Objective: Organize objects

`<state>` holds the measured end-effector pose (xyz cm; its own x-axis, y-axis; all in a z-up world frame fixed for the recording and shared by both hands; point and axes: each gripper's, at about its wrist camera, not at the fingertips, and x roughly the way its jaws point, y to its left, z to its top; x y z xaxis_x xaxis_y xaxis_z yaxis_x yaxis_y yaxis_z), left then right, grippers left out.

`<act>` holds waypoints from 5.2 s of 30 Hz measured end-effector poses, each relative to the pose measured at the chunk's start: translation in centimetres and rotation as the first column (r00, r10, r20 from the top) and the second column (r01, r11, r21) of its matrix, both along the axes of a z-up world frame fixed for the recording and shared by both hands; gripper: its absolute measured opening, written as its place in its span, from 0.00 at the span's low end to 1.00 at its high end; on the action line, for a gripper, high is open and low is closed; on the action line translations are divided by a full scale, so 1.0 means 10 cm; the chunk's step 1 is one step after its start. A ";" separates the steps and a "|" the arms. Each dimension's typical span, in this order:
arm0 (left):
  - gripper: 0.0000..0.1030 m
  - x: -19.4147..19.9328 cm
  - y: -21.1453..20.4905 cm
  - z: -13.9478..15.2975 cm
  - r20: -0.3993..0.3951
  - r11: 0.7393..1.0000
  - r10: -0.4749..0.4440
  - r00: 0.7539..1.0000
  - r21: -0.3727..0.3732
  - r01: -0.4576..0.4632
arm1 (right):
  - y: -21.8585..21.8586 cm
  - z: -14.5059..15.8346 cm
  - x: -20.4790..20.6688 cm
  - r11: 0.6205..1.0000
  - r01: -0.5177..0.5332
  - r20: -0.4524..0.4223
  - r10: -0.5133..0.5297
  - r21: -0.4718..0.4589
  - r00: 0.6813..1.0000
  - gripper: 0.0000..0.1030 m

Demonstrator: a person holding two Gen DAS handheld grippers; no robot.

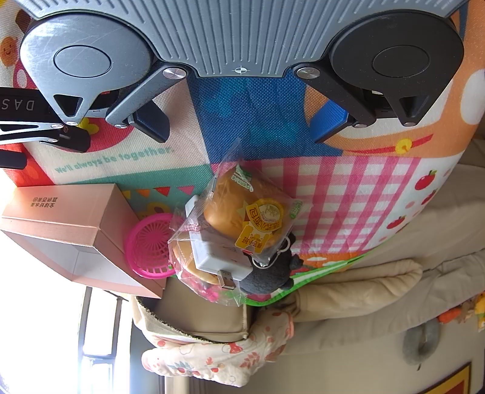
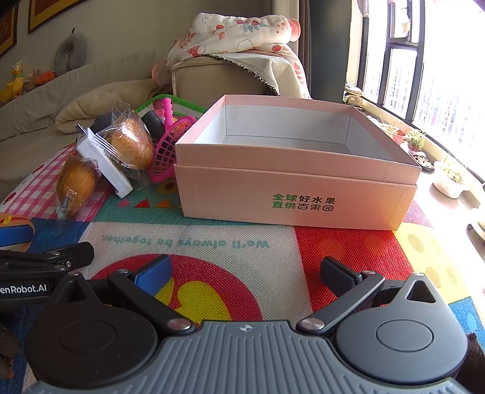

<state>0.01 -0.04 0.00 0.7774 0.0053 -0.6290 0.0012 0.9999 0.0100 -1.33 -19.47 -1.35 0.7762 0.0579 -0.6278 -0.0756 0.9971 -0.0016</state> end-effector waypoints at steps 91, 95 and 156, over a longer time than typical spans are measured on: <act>0.99 0.43 0.71 0.34 -0.010 0.997 0.083 0.997 -0.005 -0.083 | 0.07 0.08 0.15 0.999 -0.043 -0.126 0.042 -0.007 0.991 1.00; 0.99 0.29 1.07 0.39 -0.064 0.991 0.052 0.997 -0.121 -0.059 | 0.06 0.08 0.11 0.999 -0.051 -0.110 0.050 -0.006 0.993 1.00; 0.61 -0.20 1.60 0.23 0.045 0.994 -0.075 0.996 -0.076 0.079 | 2.03 0.37 1.07 0.771 -0.627 -0.118 0.616 -0.110 0.779 0.74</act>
